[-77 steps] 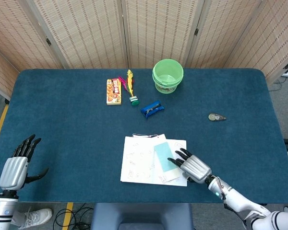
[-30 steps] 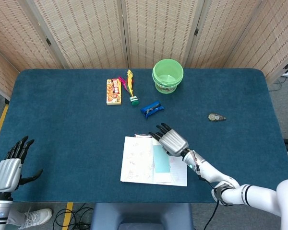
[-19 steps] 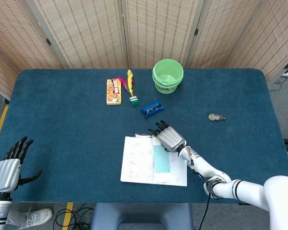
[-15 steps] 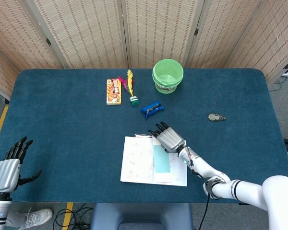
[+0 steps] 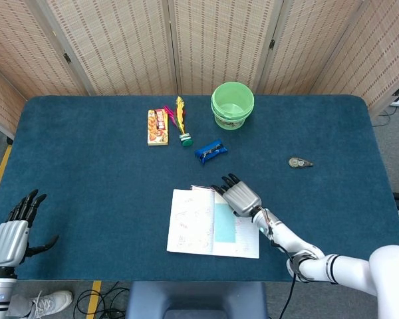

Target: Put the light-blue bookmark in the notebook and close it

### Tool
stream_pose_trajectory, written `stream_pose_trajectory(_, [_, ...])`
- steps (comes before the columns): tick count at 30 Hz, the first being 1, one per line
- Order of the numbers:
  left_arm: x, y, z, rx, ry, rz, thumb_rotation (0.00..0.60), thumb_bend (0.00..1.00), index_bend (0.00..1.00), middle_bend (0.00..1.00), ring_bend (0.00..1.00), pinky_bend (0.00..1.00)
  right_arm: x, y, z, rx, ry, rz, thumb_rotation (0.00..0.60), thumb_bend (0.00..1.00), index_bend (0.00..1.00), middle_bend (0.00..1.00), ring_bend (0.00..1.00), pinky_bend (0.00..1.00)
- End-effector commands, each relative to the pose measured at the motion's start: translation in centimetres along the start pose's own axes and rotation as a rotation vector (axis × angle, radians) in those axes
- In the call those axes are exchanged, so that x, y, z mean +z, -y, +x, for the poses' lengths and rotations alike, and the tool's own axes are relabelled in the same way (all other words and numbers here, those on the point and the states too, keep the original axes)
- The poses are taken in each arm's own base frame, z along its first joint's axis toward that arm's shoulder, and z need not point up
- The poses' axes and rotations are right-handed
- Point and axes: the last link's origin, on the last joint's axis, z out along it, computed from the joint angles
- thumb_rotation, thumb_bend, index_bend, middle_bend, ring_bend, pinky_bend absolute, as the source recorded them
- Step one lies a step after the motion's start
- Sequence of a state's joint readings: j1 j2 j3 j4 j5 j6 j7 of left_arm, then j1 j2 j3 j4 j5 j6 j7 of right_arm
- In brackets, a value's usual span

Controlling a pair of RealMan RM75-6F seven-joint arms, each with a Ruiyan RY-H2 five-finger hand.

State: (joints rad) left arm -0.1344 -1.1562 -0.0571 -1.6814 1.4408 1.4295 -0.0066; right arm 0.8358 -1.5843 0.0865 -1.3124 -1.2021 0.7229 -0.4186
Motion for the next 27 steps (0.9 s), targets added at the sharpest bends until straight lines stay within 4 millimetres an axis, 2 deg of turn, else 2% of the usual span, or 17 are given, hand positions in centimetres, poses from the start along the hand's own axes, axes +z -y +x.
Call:
stream_pose_trajectory(1, [0.0,0.0,0.0,0.0,0.0,0.0,0.6,0.26,0.1,0.03,0.04,0.16,-0.1,-0.1,0.0,0.002,-0.005,-0.006,0.6,0.51,0.0,0.25,0.0,0.0])
stream_pose_trajectory(5, [0.0,0.1,0.1,0.001,-0.001,0.002,0.6,0.26,0.1,0.03,0.04,0.16,-0.7,-0.2,0.7,0.023,-0.052,-0.012,0.6,0.51,0.0,0.25,0.0,0.0])
stream_pose_trajectory(9, [0.0,0.2,0.1,0.002,-0.003,0.004,0.6,0.26,0.1,0.03,0.04,0.16,-2.2,-0.7,1.6,0.02,-0.112,-0.004,0.6,0.48,0.0,0.24,0.0,0.0])
stream_pose_trajectory(17, [0.6,-0.3,0.6,0.019,-0.03,-0.037,0.6,0.26,0.11,0.03,0.04,0.16,-5.8,-1.7,3.1,0.01,-0.192,0.013,0.6,0.33,0.0,0.2,0.0,0.0])
stream_pose_trajectory(23, [2.2,-1.5,0.5,0.088,-0.021,-0.209,0.6,0.26,0.15,0.03,0.04,0.16,-10.7,-3.7,4.6,-0.016,-0.261,-0.045,0.6,0.27,0.0,0.2,0.0,0.0])
stream_pose_trajectory(27, [3.3,-3.0,0.0,0.139,-0.002,-0.347,0.6,0.26,0.16,0.03,0.04,0.16,-15.1,-5.3,4.9,-0.02,-0.301,-0.121,0.6,0.27,0.0,0.2,0.0,0.0])
